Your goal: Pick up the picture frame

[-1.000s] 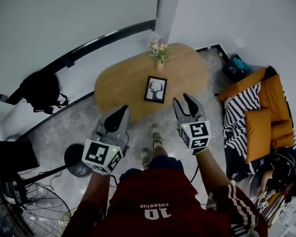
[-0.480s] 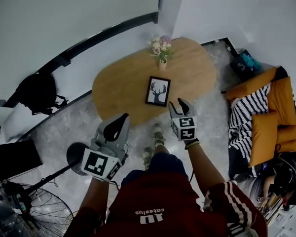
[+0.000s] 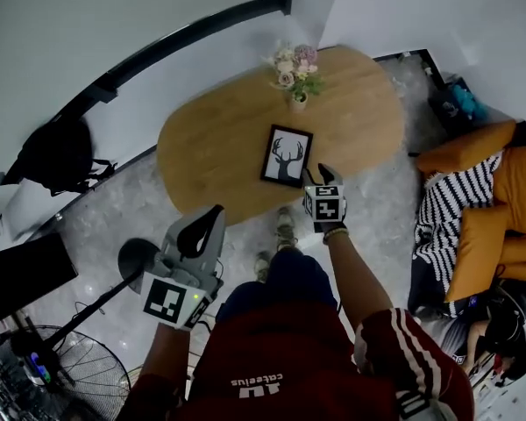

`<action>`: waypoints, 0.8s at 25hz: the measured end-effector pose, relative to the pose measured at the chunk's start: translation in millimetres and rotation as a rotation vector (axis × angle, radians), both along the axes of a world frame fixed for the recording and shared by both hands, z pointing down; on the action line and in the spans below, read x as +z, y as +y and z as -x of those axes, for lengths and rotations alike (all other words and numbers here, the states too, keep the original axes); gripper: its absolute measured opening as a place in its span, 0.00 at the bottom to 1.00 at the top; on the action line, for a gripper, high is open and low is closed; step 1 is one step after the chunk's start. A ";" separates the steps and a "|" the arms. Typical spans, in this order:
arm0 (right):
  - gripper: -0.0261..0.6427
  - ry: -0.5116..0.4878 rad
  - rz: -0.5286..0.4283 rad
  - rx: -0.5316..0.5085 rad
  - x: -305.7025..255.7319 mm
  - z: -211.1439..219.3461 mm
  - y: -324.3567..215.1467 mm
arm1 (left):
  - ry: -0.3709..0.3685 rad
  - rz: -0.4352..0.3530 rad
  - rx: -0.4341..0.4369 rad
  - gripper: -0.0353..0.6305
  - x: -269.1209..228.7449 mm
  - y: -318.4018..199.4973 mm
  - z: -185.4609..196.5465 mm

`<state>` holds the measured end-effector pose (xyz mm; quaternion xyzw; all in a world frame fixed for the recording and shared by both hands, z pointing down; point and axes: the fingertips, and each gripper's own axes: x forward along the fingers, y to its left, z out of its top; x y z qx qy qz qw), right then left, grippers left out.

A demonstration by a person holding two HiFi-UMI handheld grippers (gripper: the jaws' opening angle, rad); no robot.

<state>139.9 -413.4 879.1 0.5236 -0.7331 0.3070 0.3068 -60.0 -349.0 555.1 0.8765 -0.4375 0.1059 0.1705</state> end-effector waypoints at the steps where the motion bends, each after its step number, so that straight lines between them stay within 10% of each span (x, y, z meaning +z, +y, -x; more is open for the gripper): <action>1: 0.28 -0.002 0.020 0.004 14.4 -0.9 -3.8 | -0.004 0.011 -0.006 0.06 8.3 -3.4 0.6; 20: 0.20 0.057 0.289 0.088 166.3 -6.2 -25.4 | -0.045 0.109 -0.104 0.06 87.7 -6.2 23.1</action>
